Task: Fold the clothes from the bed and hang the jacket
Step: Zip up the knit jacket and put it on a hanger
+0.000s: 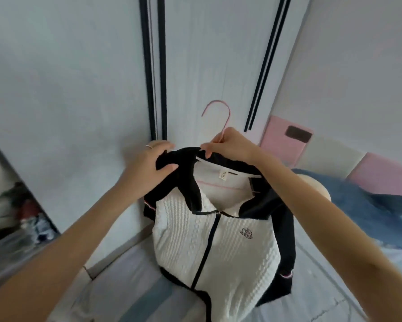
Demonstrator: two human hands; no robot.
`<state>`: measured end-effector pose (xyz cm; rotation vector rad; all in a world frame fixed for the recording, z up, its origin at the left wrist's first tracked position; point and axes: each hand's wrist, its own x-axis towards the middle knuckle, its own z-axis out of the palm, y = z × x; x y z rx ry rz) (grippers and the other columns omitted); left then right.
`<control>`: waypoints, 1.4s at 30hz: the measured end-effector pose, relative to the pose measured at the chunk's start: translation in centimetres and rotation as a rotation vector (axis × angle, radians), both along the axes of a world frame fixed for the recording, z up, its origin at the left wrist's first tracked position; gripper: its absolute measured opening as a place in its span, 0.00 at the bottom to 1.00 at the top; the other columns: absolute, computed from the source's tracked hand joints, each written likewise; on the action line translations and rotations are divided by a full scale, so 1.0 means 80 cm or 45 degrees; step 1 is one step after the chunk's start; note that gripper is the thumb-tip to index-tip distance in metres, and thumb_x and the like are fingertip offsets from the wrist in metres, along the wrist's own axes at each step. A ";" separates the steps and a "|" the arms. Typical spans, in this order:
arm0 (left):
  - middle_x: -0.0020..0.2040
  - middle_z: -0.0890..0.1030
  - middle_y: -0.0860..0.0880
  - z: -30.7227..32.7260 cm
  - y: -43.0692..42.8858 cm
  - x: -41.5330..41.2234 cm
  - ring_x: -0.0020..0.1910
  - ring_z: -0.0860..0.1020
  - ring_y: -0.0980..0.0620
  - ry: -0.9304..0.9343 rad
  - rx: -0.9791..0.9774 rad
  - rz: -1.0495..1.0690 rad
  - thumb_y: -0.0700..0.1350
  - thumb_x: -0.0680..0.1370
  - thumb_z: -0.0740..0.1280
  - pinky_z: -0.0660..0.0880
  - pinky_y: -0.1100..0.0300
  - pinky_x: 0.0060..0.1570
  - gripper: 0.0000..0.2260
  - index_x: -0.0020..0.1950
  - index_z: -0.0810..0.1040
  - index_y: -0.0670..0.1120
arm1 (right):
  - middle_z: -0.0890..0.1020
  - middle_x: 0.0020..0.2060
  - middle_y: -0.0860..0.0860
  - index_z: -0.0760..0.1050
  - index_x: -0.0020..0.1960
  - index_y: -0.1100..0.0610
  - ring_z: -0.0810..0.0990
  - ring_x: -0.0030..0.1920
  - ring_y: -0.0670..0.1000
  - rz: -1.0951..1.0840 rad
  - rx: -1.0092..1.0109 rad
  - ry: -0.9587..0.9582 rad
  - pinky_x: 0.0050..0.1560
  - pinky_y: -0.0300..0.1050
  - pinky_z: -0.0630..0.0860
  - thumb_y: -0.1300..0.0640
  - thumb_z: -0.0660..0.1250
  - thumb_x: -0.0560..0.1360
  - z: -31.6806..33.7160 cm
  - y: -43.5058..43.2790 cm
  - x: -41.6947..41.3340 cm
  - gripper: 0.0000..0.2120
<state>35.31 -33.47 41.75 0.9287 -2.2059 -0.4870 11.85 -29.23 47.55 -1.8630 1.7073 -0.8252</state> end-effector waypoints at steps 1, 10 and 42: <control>0.67 0.73 0.49 0.006 -0.003 -0.010 0.63 0.71 0.55 -0.003 0.002 0.008 0.45 0.75 0.71 0.63 0.68 0.63 0.23 0.69 0.72 0.45 | 0.59 0.18 0.47 0.83 0.38 0.60 0.56 0.20 0.45 0.082 -0.025 0.008 0.24 0.36 0.55 0.51 0.67 0.77 0.011 -0.008 0.005 0.16; 0.33 0.76 0.51 0.080 -0.028 -0.060 0.33 0.73 0.52 0.076 -0.131 0.363 0.48 0.77 0.64 0.70 0.54 0.35 0.06 0.44 0.78 0.47 | 0.69 0.21 0.42 0.75 0.42 0.72 0.65 0.24 0.41 0.642 -0.171 -0.242 0.28 0.31 0.62 0.62 0.59 0.79 0.077 -0.099 0.008 0.14; 0.37 0.83 0.54 0.167 0.028 -0.041 0.40 0.79 0.52 -0.057 -0.363 1.078 0.44 0.68 0.72 0.72 0.59 0.39 0.02 0.39 0.83 0.50 | 0.80 0.43 0.59 0.63 0.56 0.60 0.82 0.40 0.61 0.187 -0.466 0.187 0.46 0.51 0.77 0.58 0.57 0.80 0.123 -0.259 -0.037 0.07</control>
